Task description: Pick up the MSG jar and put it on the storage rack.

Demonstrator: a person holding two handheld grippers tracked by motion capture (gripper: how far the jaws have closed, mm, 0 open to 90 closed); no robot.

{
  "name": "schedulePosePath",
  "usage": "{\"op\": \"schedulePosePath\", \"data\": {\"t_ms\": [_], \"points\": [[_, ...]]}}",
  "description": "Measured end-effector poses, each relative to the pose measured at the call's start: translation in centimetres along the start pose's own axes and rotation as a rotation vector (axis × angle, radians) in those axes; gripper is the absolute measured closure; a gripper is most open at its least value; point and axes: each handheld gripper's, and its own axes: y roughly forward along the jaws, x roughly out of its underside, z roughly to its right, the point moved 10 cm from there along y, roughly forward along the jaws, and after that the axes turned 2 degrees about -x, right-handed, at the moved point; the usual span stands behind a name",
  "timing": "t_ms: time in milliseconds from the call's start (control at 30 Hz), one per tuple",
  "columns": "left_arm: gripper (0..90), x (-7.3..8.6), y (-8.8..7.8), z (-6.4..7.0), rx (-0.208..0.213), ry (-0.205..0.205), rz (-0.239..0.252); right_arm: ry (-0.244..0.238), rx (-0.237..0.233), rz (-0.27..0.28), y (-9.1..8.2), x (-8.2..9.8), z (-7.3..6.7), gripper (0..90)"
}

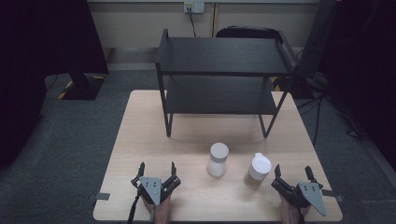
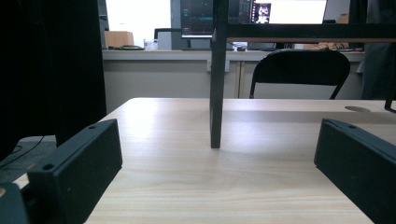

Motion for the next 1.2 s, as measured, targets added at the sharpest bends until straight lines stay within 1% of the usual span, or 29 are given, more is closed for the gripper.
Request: {"op": "schedulePosePath", "data": {"t_ms": [133,233,500,767,833,933,1000,1033,1167,1200], "points": [[0.4,0.0,0.0,0.04,-0.005,0.0,0.0,0.0,0.006,0.0,0.0,0.0,-0.03,0.0],[0.4,-0.01,0.0,0.06,-0.008,0.0,-0.001,-0.001,0.002,0.0,0.0,0.0,-0.02,0.0],[0.2,0.0,0.0,0.04,-0.005,0.0,0.0,-0.004,0.008,0.0,-0.03,0.0,-0.09,0.0],[0.1,-0.06,0.07,0.04,-0.001,0.003,-0.007,-0.004,0.004,0.0,-0.02,0.0,-0.07,0.0],[0.1,-0.04,0.08,0.01,0.006,0.0,-0.005,-0.003,0.004,0.0,-0.02,-0.01,-0.06,0.0],[0.1,-0.17,0.27,-0.23,0.038,-0.002,-0.022,-0.004,0.003,0.0,-0.02,-0.01,-0.06,0.0],[0.1,-0.18,0.28,-0.25,0.044,-0.007,-0.023,-0.003,0.004,0.0,-0.03,0.0,-0.06,0.0],[0.1,-0.17,0.28,-0.21,0.06,-0.009,-0.022,-0.003,0.005,0.0,-0.04,0.0,-0.07,0.0],[0.1,-0.41,0.31,-0.04,0.066,0.003,-0.017,-0.004,0.002,0.0,-0.04,-0.01,-0.06,0.0],[0.1,-0.78,0.36,0.19,0.053,0.023,-0.012,-0.004,0.002,0.0,-0.04,-0.01,-0.07,0.0]]}}
